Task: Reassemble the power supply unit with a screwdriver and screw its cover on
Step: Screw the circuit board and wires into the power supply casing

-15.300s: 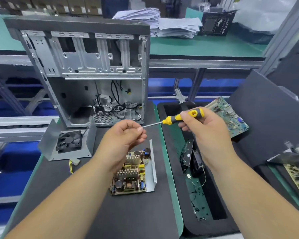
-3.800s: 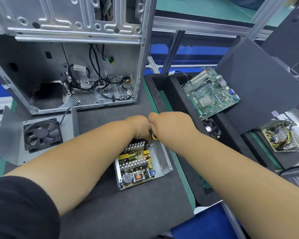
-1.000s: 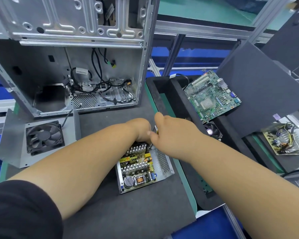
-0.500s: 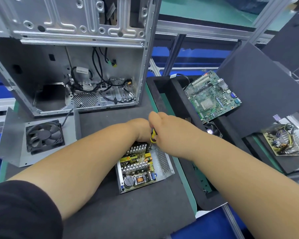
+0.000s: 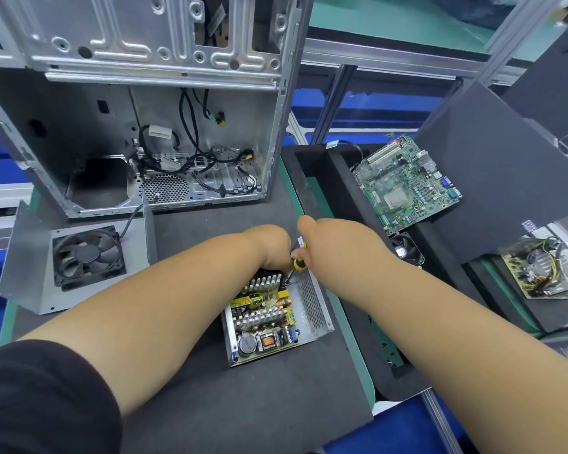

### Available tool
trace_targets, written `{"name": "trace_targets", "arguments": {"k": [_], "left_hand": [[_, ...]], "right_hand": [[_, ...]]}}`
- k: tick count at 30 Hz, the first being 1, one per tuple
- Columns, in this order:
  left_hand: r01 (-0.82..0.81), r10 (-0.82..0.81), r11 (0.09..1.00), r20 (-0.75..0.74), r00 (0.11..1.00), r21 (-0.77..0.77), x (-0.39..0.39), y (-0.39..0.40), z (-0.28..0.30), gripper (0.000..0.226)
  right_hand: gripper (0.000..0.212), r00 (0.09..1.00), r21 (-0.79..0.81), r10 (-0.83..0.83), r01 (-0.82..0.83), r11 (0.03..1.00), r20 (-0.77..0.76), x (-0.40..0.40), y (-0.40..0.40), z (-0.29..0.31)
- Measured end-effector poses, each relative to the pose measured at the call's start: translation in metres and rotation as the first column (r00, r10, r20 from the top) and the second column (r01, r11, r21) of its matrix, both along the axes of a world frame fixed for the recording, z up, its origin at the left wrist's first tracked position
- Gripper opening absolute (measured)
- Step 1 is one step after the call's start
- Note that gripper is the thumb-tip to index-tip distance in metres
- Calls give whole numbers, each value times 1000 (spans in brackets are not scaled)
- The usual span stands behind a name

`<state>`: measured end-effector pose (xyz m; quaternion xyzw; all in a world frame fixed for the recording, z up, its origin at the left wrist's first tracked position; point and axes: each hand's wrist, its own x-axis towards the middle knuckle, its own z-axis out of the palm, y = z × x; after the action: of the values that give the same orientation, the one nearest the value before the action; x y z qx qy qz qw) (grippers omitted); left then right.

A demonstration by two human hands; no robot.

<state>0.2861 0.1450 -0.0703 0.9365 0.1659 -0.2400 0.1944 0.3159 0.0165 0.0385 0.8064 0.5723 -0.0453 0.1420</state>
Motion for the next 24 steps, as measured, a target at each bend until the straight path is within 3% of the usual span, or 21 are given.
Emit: {"name": "trace_targets", "arguments": {"k": [2,4,7,9,12,15,18,21,24], "left_hand": [[-32,32,999,10,999,-15,0,1,1,18],[-48,48,999,22,999,-25,-1,1,1,16],[-36,36,999,32,999,-17,-1,1,0,21],[-31,32,999,37,999,-11,0,0,-1,27],[-26,26,1000,30,999,6,1,1,-1,29],[-36,37,999,25,999,-22,0,2,-1,19],[-31,31,999,16,999,-14,0,2,-1,15],[-34,34,999,32,999,-3,0,1,-1,24],[-36,36,999,35,999,-4,0,2,-3,27]], "right_hand": [[34,989,-16,-23,26,1000,143,-2,0,-3],[40,989,-17,-21,24,1000,146,-5,-2,-6],[19,992,3,-8,9,1000,-124,-5,-6,0],[23,979,-37,4,-12,999,-204,-1,-5,6],[17,999,-25,9,-10,1000,-33,0,-2,5],[40,993,-45,-8,14,999,121,-2,-3,-2],[28,1000,24,-2,2,1000,-15,-4,-8,-2],[22,982,-6,-4,3,1000,-187,0,-8,5],[20,998,15,0,1,1000,-66,3,-3,5]]}}
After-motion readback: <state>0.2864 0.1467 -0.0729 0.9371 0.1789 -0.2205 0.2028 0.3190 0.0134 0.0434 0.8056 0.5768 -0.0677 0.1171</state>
